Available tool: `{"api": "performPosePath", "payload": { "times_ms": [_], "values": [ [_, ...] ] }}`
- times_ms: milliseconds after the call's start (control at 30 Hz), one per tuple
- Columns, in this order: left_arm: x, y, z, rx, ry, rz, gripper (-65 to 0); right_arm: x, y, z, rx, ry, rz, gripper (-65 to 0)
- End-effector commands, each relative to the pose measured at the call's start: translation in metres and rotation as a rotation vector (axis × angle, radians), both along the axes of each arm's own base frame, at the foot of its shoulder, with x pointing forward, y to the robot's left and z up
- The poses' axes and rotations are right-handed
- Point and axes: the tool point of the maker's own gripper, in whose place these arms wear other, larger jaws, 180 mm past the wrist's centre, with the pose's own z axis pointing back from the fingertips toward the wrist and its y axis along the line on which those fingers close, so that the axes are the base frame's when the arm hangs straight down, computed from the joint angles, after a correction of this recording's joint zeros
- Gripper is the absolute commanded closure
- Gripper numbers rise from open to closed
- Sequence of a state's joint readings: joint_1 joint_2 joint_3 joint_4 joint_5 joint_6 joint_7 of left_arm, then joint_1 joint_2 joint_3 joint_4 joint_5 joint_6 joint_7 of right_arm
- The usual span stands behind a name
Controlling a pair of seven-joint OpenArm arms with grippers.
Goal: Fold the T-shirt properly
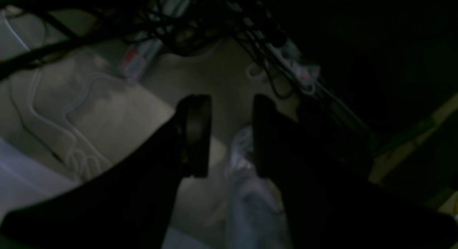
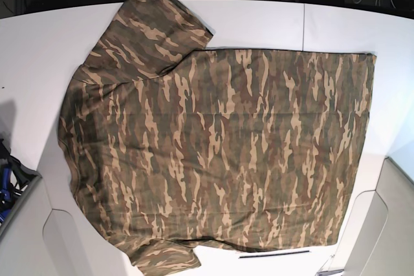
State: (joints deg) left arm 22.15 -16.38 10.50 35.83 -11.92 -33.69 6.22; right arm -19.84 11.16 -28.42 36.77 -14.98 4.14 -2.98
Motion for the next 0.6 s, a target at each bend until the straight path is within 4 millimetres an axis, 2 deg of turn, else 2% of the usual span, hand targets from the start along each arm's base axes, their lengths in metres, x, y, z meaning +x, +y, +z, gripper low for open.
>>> {"api": "performPosePath", "payload": {
  "times_ms": [0,133,300,400,567],
  "values": [
    [-0.014,0.008,0.007,0.002,0.006,-0.013,-13.1,-0.005,0.000,0.006,0.022,-0.012,-0.013,-18.9],
    [-0.028,0.008,0.029,-0.013,-0.036,-0.027,-13.1,-0.022,-0.006,0.034,0.057,-0.015,-0.070,-18.9],
    [-0.042,0.015,0.059,0.004,-0.038,-0.001,-13.2,-0.037,-0.008,0.079,0.068,0.001,-0.035,-18.9],
    [-0.036,0.023,0.081,0.016,-0.075,0.051,-13.2,-0.038,0.001,0.111,0.109,-0.018,-0.007,-18.9],
    [-0.010,0.043,0.120,0.053,-0.189,0.102,-13.4,-0.026,0.023,0.168,0.208,-0.083,0.026,-18.9]
  ]
}}
